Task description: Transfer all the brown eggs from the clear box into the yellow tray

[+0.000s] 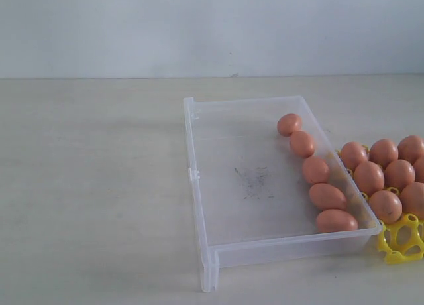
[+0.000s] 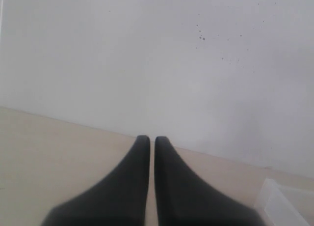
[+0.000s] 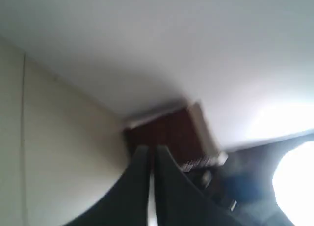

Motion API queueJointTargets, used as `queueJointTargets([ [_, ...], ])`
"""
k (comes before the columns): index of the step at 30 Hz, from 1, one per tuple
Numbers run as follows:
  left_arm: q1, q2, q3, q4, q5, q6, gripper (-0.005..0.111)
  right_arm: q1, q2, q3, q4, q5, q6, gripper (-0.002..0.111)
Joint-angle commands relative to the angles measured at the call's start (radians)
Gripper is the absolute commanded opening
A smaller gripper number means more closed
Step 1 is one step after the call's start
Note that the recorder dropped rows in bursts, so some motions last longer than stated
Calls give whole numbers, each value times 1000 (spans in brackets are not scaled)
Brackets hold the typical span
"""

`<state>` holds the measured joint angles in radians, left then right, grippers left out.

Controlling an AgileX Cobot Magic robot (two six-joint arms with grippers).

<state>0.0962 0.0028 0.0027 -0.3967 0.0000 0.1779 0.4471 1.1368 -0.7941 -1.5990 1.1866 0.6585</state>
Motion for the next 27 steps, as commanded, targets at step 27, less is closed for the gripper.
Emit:
queueJointTargets([
  [27,-2,-3,-3,-3,0,7,4,-39,495,-117,2309,-543,-1299,0],
])
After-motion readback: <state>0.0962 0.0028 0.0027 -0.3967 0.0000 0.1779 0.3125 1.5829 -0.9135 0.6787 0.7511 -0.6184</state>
